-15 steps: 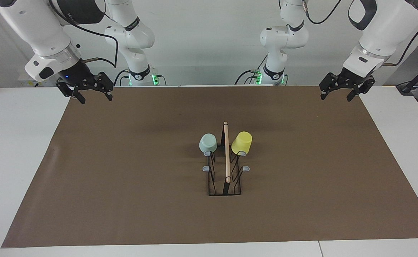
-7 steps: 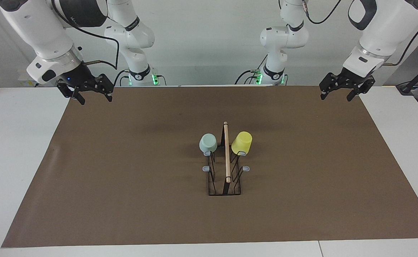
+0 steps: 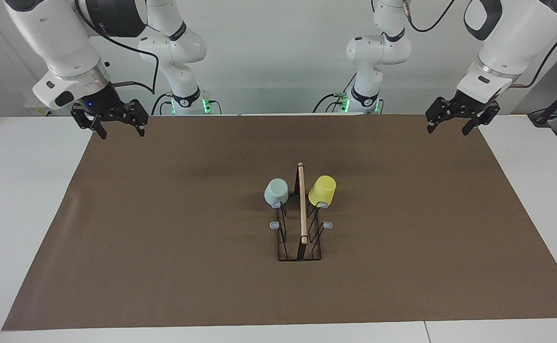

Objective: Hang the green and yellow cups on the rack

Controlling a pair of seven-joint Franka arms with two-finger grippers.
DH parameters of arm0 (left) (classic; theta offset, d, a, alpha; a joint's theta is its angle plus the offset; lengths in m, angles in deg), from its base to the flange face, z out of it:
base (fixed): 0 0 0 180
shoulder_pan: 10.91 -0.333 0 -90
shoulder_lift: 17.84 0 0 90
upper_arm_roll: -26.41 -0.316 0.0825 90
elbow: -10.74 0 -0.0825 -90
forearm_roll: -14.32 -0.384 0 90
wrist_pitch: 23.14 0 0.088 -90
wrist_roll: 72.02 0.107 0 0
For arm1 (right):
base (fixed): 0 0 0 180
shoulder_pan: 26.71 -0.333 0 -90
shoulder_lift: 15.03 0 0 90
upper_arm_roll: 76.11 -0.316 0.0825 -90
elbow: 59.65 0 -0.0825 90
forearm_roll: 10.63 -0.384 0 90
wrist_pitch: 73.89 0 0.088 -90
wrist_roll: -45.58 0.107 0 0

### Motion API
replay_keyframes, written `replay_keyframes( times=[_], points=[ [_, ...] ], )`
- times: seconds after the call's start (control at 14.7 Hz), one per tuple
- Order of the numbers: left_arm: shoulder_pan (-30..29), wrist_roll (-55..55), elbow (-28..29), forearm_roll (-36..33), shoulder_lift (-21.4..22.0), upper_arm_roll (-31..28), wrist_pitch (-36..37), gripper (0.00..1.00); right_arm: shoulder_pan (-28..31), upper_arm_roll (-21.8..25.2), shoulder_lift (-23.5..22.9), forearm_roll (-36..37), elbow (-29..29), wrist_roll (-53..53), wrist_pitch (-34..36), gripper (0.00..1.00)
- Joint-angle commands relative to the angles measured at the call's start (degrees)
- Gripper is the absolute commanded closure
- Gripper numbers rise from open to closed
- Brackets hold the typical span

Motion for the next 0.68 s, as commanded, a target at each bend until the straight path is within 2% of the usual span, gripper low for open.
replay_keyframes(
  times=[0.0,0.61],
  points=[
    [-0.51,-0.4,1.09,-0.64,1.25,0.39,0.51,0.0,-0.32,0.08,-0.37,-0.74,0.52,-0.03,-0.09,0.0],
    [-0.07,-0.4,1.09,-0.73,1.25,0.39,0.51,0.0,-0.76,0.08,-0.28,-0.75,-0.01,-0.03,-0.53,0.0]
  ],
)
